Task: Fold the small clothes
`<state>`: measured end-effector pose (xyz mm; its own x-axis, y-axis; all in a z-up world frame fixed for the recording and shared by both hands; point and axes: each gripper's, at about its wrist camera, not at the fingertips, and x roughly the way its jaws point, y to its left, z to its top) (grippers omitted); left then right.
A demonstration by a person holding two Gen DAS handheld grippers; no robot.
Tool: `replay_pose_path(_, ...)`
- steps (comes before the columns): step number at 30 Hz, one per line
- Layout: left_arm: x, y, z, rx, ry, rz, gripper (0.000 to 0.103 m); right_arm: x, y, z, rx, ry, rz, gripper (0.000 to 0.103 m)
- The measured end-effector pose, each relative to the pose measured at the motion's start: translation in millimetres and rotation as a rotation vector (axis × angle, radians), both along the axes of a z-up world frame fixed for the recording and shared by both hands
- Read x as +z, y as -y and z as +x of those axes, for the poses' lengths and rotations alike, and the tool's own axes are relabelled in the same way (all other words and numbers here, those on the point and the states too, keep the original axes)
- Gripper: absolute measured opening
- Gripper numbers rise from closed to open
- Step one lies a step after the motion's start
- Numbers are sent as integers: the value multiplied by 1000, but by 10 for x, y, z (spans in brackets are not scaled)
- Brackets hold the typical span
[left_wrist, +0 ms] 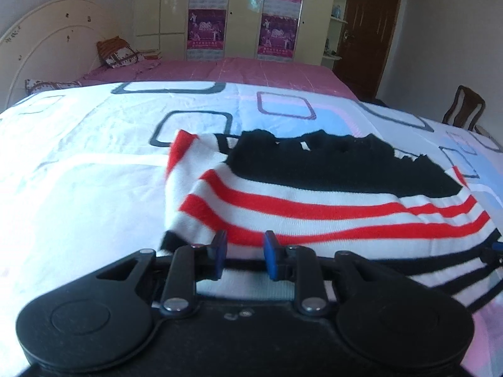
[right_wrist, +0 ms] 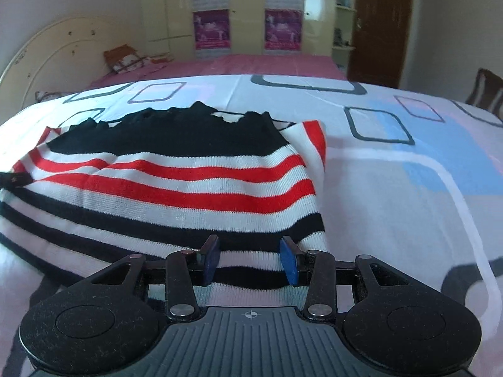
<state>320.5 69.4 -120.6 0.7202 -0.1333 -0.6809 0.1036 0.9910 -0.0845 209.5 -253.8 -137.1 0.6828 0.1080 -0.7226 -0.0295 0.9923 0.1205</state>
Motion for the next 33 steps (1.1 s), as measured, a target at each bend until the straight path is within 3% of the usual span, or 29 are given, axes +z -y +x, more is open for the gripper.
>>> replay_pose_path(5, 48, 50, -225, -34, 4, -17, 30, 230, -270, -8, 57, 49, 78, 41)
replay_pose_path(9, -88, 36, -279, -34, -21, 3, 30, 139, -520, -9, 100, 21, 44, 41)
replay_pose_path(13, -131, -32, -304, -39, -40, 2, 31, -36, -460, -65, 85, -17, 12, 41)
replay_pose_path(19, -62, -120, -309, 6, -93, -59, 32, 41, -358, -132, 69, -24, 30, 41)
replay_pose_path(24, 22, -145, -326, 29, -152, -120, 52, 150, -368, -199, 53, -1, 68, 46)
replay_pose_path(26, 66, -147, -355, 41, -160, -146, 62, 195, -378, -213, 53, 19, 74, 64)
replay_pose_path(30, 113, -132, -428, 63, -175, -179, 71, 291, -431, -206, 70, 51, 88, 64)
replay_pose_path(33, 101, -152, -478, 97, -207, -229, 72, 344, -476, -194, 87, 64, 101, 64)
